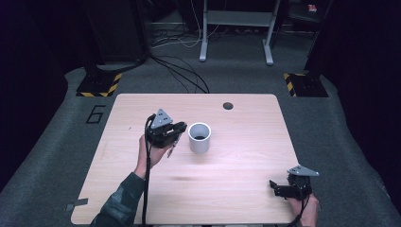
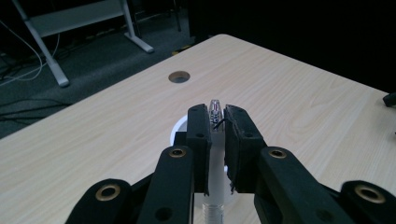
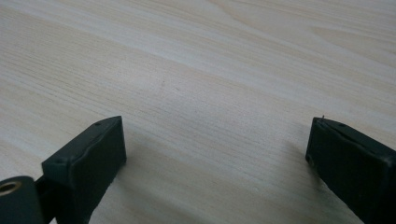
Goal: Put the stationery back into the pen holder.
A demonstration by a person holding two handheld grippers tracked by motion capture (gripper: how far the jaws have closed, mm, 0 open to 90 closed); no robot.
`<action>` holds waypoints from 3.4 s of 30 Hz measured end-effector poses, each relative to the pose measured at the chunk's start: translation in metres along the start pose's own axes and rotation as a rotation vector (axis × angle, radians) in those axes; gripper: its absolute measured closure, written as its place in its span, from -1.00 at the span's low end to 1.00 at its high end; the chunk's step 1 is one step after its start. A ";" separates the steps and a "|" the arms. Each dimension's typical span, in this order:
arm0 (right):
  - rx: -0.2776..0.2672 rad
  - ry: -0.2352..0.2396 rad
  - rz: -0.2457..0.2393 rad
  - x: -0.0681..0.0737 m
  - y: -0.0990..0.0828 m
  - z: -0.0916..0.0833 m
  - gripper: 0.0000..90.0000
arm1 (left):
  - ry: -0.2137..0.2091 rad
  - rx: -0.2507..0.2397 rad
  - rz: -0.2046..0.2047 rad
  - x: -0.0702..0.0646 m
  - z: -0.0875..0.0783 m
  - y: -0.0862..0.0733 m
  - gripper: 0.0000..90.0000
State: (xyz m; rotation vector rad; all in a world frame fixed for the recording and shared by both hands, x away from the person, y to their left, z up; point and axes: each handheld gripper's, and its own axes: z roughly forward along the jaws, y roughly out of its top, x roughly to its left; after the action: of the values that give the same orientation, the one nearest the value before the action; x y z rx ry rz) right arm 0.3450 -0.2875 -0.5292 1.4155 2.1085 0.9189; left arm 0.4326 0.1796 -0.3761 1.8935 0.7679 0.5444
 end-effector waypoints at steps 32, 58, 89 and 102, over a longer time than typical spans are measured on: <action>0.000 0.001 -0.001 0.000 0.000 0.000 -0.90 | -0.040 -0.045 0.028 0.007 0.042 0.052 0.80; 0.000 0.001 -0.001 0.000 0.000 0.000 -0.89 | -0.048 -0.077 0.012 0.007 0.079 0.067 0.80; 0.001 0.002 0.002 0.000 0.000 0.000 -0.89 | -0.037 0.018 -0.046 0.012 0.114 0.022 0.79; 0.001 0.002 0.001 0.000 0.000 0.000 -0.89 | -0.055 0.067 -0.066 0.012 0.119 0.005 0.79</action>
State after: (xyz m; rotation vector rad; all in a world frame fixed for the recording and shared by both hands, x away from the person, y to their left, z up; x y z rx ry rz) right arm 0.3449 -0.2876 -0.5292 1.4173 2.1097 0.9201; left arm 0.5206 0.1126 -0.4210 1.9291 0.8188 0.4282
